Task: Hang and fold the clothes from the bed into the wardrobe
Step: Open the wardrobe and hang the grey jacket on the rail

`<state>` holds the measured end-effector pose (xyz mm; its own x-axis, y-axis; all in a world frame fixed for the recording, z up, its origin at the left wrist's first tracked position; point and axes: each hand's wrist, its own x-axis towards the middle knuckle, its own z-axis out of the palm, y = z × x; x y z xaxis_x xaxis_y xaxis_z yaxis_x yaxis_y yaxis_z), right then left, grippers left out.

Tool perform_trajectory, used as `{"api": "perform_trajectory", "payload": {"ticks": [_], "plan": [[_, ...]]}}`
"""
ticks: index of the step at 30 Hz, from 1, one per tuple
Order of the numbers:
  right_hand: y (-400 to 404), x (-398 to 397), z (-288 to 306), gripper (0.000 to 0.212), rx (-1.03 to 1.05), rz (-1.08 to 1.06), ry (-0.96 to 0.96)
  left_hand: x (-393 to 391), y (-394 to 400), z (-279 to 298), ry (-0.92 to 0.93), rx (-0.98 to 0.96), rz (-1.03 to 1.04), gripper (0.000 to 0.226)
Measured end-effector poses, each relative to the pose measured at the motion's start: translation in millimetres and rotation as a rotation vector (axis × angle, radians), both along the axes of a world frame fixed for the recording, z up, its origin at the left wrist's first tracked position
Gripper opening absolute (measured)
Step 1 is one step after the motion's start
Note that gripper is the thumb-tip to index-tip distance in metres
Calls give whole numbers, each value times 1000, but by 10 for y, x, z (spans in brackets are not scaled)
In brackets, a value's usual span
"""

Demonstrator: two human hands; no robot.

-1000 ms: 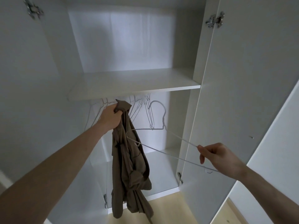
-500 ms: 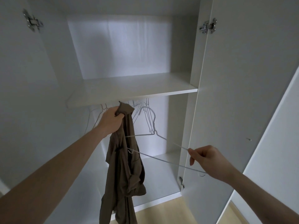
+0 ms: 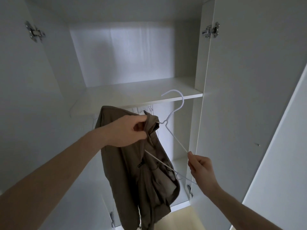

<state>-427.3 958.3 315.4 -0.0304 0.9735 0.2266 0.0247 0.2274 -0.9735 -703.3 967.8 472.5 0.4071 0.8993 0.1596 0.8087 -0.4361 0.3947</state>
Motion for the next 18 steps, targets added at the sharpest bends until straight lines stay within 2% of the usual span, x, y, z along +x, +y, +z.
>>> {"api": "perform_trajectory", "payload": {"ticks": [2,3,4,5,7,9,12,13,15,18], "plan": [[71,-66,-39,64,34,8,24,-148,155,46,304,304,72,28],[80,-76,-38,64,54,9,33,-195,223,74,410,411,106,25],[76,-77,-24,61,70,11,42,-227,271,108,434,445,135,18],[77,-69,-8,59,81,16,35,-250,296,148,390,430,140,9],[140,-18,1,59,99,19,-13,-285,372,181,235,368,146,21],[279,82,-19,54,56,12,28,-282,445,197,178,401,175,23],[481,245,-240,61,-210,-22,345,-242,496,208,167,487,232,32],[493,254,-382,59,-319,-61,394,-233,512,213,155,503,247,35],[371,149,-696,55,-541,-86,280,-226,559,228,132,518,257,36],[76,-201,-940,91,-807,177,-43,-219,615,272,113,528,263,35]]}}
